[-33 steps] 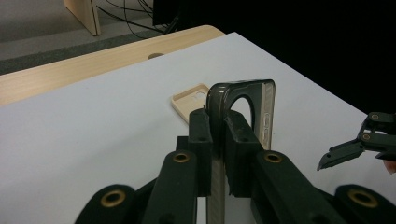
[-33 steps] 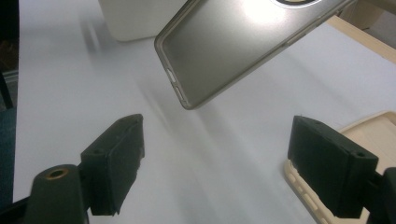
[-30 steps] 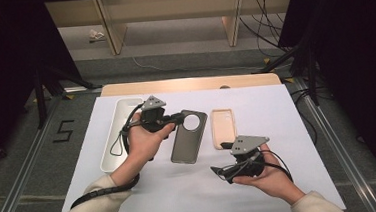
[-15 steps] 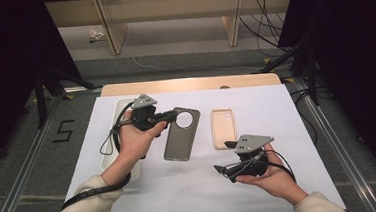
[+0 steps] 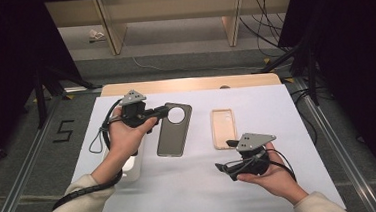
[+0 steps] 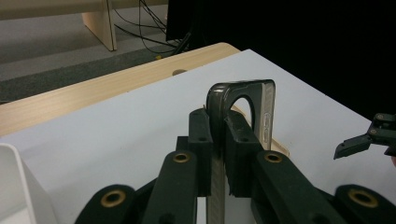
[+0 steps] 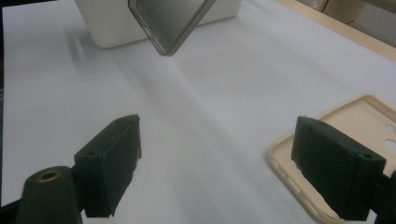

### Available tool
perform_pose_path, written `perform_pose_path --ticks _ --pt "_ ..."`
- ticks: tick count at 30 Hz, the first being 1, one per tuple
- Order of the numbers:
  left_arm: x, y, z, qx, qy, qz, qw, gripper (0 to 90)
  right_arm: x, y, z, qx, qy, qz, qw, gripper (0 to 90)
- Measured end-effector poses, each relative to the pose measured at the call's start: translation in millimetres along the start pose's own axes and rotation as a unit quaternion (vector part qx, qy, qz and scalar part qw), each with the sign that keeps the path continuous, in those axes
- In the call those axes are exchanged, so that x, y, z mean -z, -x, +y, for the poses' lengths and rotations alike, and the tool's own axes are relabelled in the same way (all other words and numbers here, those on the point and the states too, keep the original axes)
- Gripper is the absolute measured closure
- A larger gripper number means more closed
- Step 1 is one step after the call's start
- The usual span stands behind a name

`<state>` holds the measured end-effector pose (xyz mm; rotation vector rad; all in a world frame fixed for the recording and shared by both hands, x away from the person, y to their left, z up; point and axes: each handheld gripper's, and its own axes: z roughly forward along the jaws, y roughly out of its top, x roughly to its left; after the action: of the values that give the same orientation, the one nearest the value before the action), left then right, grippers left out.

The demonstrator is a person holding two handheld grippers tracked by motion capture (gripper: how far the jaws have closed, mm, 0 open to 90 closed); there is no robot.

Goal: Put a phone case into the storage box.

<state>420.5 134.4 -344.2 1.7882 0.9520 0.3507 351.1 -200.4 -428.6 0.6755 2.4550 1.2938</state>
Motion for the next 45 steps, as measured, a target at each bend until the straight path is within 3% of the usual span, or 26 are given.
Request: perform_pose_path --ticks 24,45 --pt "25.1 -20.8 21.5 0.002 0.030 0.022 0.9993 82.2 1.9 3.3 -0.4 -0.010 0.006 -0.007 0.9999 17.1" --pt "35.4 -36.6 32.5 0.010 0.049 0.035 0.9981 82.2 2.7 5.3 -0.9 -0.014 0.009 -0.015 0.9997 17.1"
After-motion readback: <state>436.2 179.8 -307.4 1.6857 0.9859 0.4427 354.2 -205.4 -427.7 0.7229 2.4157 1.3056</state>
